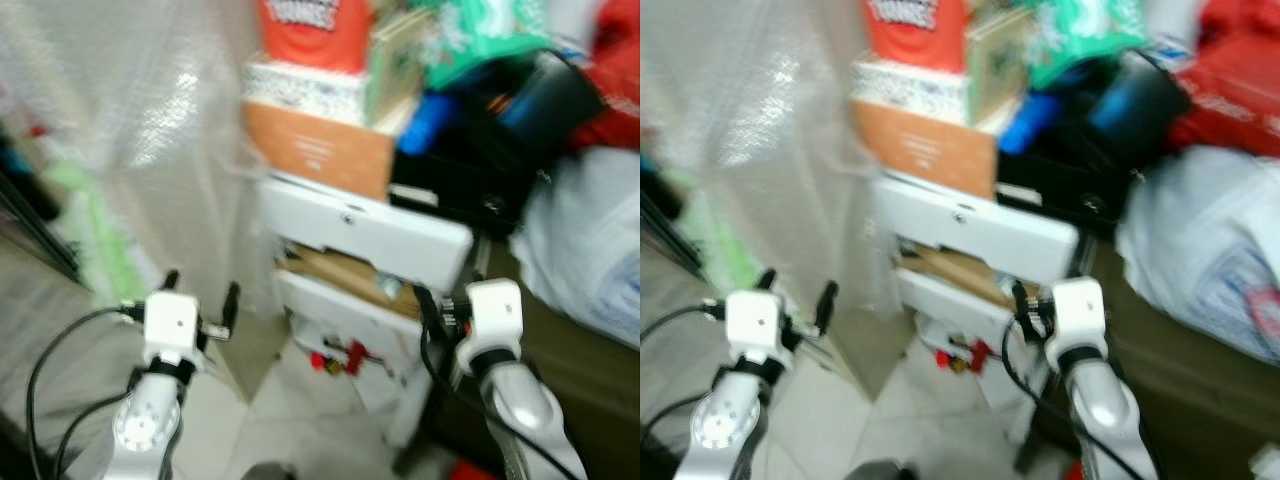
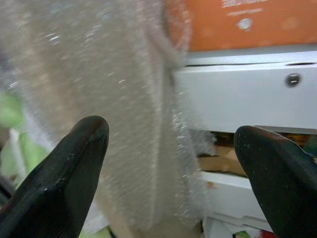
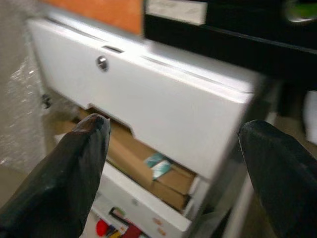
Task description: Clean up the room
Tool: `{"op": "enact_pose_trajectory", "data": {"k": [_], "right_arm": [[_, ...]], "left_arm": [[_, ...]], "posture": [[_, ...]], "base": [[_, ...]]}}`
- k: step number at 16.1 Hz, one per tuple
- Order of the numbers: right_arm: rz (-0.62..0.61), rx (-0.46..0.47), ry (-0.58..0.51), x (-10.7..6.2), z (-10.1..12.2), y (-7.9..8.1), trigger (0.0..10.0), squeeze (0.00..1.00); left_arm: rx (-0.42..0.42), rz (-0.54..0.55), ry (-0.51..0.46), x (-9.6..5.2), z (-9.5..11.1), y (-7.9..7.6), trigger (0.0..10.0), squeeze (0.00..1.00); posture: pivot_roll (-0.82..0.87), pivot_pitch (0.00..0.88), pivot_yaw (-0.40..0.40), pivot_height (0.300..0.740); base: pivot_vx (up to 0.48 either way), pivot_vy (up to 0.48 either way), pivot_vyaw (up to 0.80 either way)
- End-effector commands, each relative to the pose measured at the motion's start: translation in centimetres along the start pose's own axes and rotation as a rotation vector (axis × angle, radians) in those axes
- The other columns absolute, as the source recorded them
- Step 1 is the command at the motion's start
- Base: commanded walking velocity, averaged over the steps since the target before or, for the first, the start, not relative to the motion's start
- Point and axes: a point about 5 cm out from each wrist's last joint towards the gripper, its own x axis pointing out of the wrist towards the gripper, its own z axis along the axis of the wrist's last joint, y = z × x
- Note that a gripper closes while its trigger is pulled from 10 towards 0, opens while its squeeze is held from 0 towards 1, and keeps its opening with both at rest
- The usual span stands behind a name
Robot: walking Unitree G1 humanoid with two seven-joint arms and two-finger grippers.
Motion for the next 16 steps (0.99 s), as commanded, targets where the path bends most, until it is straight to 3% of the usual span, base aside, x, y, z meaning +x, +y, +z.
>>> {"op": "enact_pose_trajectory", "data": {"k": [1,12,15,16], "right_arm": [[0.014,0.015,-0.025,0.1,0.8,0.5,10.0,0.00],[-0.010,0.042,-0.034,0.7,1.0,0.6,10.0,0.00],[-0.022,0.065,-0.041,1.2,1.1,0.7,10.0,0.00],[-0.020,0.072,-0.045,1.4,1.2,0.8,10.0,0.00]], "left_arm": [[0.017,0.008,0.006,0.1,0.2,0.6,10.0,0.00],[-0.017,0.033,0.042,0.5,-0.1,0.6,10.0,0.00],[-0.063,0.233,0.115,0.9,-0.7,2.7,10.0,0.00],[-0.043,0.300,0.168,1.2,-1.2,3.2,10.0,0.00]], "posture": [[0.00,0.000,0.032,0.740],[0.00,0.000,0.030,0.740],[0.00,0.000,0.032,0.740],[0.00,0.000,0.032,0.740]], "base": [[0.000,0.000,0.80],[0.000,0.000,0.80],[0.000,0.000,0.80],[0.000,0.000,0.80]]}}
